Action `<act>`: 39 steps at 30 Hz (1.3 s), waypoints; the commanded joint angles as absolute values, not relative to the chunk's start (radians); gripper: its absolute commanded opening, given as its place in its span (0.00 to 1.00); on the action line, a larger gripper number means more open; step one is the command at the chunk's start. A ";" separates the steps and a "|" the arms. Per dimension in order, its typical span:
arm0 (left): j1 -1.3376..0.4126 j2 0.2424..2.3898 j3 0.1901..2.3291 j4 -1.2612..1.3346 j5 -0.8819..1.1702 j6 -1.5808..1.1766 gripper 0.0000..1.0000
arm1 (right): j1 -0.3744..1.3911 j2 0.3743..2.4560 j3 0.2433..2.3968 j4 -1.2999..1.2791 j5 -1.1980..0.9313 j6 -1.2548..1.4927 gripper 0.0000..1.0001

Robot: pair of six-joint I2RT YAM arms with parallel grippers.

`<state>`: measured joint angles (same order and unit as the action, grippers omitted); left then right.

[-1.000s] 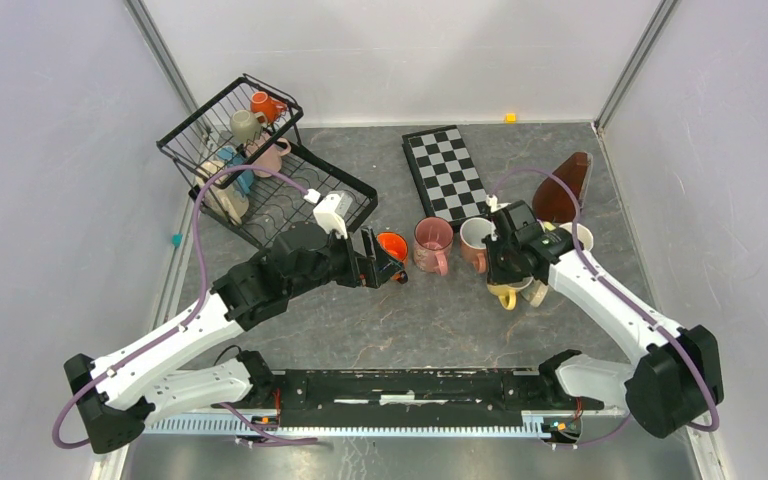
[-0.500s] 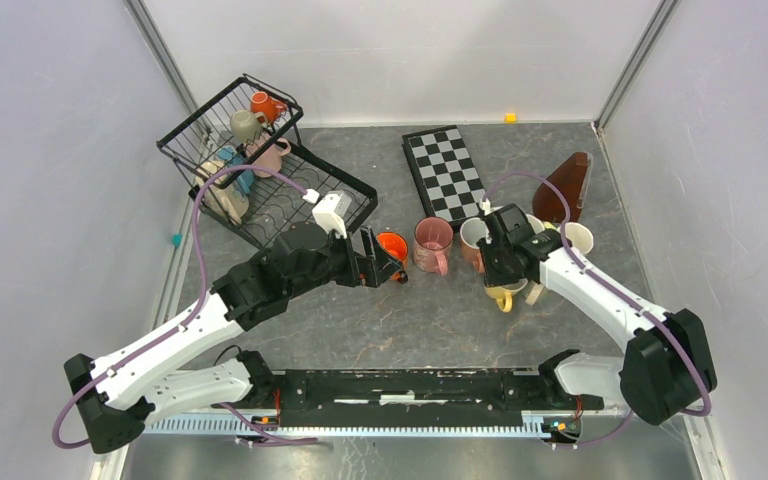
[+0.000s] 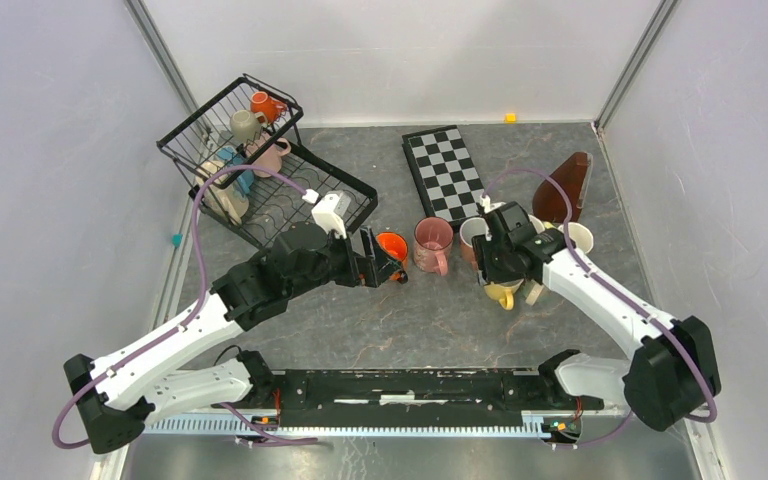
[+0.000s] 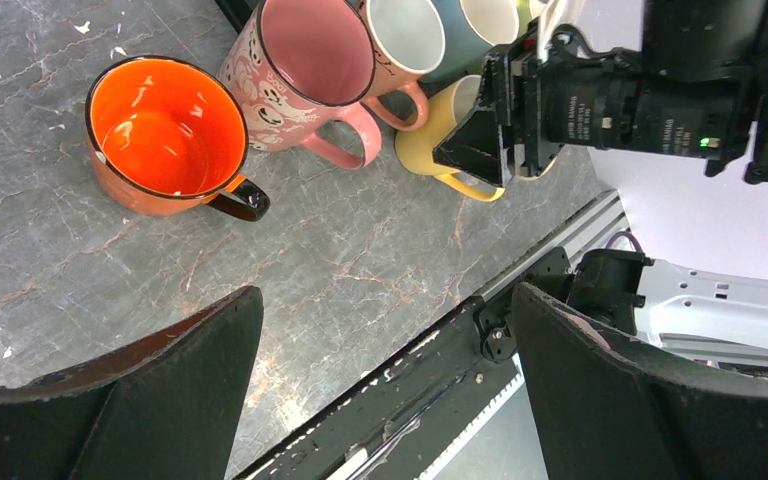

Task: Unload the cups from the dish rack
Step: Place the cup at the center of the board, then move the dish rack to the center of the board.

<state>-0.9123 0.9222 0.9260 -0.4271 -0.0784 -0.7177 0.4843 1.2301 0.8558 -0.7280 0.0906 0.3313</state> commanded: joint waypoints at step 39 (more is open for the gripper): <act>-0.786 1.017 1.027 -0.639 -0.814 -0.668 1.00 | 0.501 0.764 0.895 -0.378 -0.119 0.359 0.98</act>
<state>-0.8402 1.0058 1.0439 -0.6594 -0.7509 -0.7170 0.4957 0.8143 0.9234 -0.4774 -0.1051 0.3477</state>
